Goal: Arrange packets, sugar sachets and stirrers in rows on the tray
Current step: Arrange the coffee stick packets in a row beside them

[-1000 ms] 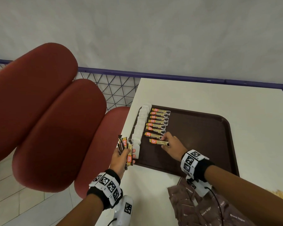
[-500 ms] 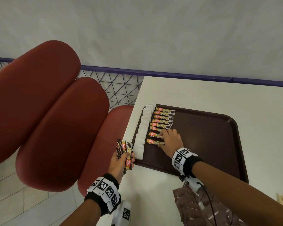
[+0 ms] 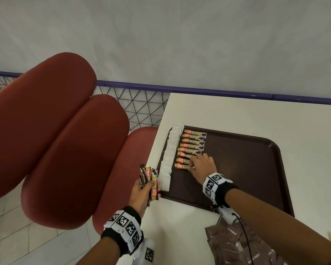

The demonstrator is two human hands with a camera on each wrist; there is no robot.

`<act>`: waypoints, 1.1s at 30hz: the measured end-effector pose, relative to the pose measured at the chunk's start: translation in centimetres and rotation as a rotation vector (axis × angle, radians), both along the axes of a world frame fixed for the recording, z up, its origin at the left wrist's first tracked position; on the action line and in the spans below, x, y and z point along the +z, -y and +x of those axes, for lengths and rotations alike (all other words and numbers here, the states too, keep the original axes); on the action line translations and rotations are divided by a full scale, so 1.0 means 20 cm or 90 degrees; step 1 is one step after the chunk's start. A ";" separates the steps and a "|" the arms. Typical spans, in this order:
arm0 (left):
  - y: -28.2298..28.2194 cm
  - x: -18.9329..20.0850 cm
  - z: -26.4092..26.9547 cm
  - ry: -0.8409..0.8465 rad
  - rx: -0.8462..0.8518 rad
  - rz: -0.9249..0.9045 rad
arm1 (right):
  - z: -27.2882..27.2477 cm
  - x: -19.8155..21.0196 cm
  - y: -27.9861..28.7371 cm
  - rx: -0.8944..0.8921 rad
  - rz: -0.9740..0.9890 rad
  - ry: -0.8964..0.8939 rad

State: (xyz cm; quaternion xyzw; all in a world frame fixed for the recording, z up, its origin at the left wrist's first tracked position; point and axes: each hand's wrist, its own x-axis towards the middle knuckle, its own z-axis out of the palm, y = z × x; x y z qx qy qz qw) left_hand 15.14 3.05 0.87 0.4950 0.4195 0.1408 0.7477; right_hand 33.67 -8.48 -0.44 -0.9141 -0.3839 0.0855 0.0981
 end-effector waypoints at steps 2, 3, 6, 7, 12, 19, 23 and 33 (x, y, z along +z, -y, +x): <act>0.00 0.00 0.01 -0.001 0.000 0.008 | -0.01 0.01 0.01 0.002 0.022 -0.006; 0.01 0.00 0.01 -0.006 -0.005 0.015 | -0.01 0.02 0.01 0.005 0.033 -0.007; 0.01 -0.01 0.04 -0.031 -0.007 0.037 | -0.02 0.05 0.03 0.021 0.060 -0.023; 0.01 -0.01 0.04 -0.032 -0.011 0.041 | -0.03 0.06 0.03 0.025 0.073 -0.034; 0.04 0.02 0.09 -0.023 -0.023 0.048 | -0.09 0.15 0.04 0.062 0.139 -0.122; 0.07 0.02 0.12 -0.045 -0.037 0.092 | -0.19 0.22 0.05 0.075 0.203 -0.341; 0.10 0.04 0.13 -0.038 -0.045 0.104 | -0.22 0.23 0.05 0.051 0.260 -0.428; 0.12 0.02 0.10 -0.060 -0.186 0.090 | -0.16 0.21 0.07 -0.013 0.333 -0.526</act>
